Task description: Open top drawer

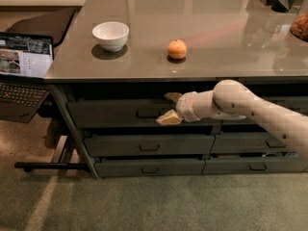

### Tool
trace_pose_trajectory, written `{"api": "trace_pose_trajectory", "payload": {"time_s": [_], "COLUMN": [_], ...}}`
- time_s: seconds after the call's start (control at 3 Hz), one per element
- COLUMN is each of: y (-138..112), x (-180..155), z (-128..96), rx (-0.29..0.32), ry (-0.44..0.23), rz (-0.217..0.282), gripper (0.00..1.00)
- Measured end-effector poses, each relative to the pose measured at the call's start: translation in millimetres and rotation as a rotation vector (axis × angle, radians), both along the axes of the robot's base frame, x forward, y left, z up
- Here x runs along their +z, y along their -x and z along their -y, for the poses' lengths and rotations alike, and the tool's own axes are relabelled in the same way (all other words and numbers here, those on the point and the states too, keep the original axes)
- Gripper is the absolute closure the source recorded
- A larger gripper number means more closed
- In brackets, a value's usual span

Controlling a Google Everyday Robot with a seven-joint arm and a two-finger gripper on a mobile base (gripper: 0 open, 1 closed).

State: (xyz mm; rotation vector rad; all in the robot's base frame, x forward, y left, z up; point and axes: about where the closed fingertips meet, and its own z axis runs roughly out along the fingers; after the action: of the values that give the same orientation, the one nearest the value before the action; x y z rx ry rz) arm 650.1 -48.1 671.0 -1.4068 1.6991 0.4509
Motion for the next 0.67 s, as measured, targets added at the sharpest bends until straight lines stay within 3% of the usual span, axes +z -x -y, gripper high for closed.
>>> {"api": "trace_pose_trajectory", "payload": {"time_s": [0.67], "y": [5.9], "x": [9.6], "z": [9.6], "rx": [0.004], "ry": [0.052], "rz": [0.007], "gripper": [0.84]}}
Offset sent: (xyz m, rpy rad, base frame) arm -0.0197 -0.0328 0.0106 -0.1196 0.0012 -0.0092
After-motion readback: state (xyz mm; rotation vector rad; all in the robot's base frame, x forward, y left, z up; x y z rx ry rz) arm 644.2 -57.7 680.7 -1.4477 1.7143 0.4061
